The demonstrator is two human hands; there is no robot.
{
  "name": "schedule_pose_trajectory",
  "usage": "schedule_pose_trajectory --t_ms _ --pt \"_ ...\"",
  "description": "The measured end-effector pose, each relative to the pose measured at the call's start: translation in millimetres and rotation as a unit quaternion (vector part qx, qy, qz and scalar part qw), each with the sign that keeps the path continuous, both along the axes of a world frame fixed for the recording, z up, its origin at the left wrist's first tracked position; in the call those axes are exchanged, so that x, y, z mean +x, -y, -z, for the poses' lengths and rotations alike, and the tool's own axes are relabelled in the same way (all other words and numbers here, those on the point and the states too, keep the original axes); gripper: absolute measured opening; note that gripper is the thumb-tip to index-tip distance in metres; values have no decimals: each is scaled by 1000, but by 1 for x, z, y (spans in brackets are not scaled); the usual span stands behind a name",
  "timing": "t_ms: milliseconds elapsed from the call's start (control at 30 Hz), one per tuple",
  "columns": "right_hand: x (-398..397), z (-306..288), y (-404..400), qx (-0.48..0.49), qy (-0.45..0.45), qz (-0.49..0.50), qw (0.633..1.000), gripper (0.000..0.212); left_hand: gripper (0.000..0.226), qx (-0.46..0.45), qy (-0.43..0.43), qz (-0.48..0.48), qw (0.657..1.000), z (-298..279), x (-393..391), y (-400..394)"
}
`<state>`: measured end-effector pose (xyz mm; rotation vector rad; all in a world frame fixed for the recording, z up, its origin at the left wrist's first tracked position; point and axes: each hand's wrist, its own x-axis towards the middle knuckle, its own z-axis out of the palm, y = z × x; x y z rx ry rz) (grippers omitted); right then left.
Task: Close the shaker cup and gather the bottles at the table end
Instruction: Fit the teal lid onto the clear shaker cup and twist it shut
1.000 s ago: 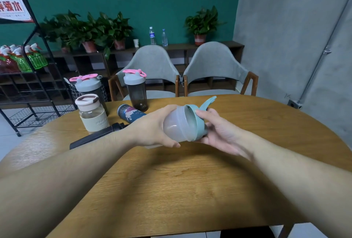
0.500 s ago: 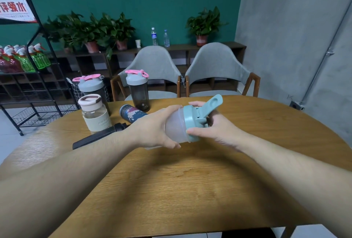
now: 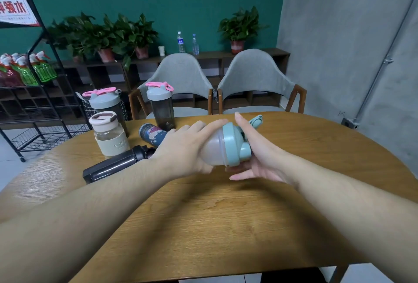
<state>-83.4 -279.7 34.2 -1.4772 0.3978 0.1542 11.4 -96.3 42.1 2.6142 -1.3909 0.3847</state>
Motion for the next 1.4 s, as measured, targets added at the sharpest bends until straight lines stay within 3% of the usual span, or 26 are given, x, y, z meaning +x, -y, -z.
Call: schedule_pose_trajectory --t_ms 67,133,233,300,367,433,533,733,833,1000,1200,1300,1400 --pt "0 8 7 -109 62 67 990 117 113 -37 -108 10 993 -2 6 -4" --pt "-6 11 16 -275 192 95 937 113 112 -57 -202 34 977 -4 12 -8" --pt "-16 8 29 -499 342 6 796 109 111 -39 -263 53 963 -8 17 -12" --pt "-14 4 33 -625 337 -89 698 111 111 -30 -292 63 954 -8 19 -12" --pt "-10 3 31 -686 313 -144 641 108 112 -27 -308 71 948 -7 17 -10" --pt "-8 1 28 -668 306 -149 662 106 112 -30 -306 71 949 -7 14 -10" --pt "-11 -2 23 -604 277 -149 733 103 112 -16 -255 56 965 -7 6 -9" --pt "-10 -2 8 -376 154 -106 908 81 105 20 -9 25 999 -4 -1 -5" --pt "-7 -7 3 -242 87 -101 961 69 101 29 62 18 997 -1 -2 -5" --pt "-7 -2 3 -171 99 -71 978 66 108 21 98 28 995 2 -2 -5" --pt "-11 6 6 -251 195 -56 947 75 131 73 -50 63 994 -32 5 -7" --pt "-17 5 4 -311 217 -67 923 82 123 139 -122 13 983 -43 7 -11" --pt "-17 5 4 -315 213 -67 922 82 107 118 -93 9 989 -34 5 -11"
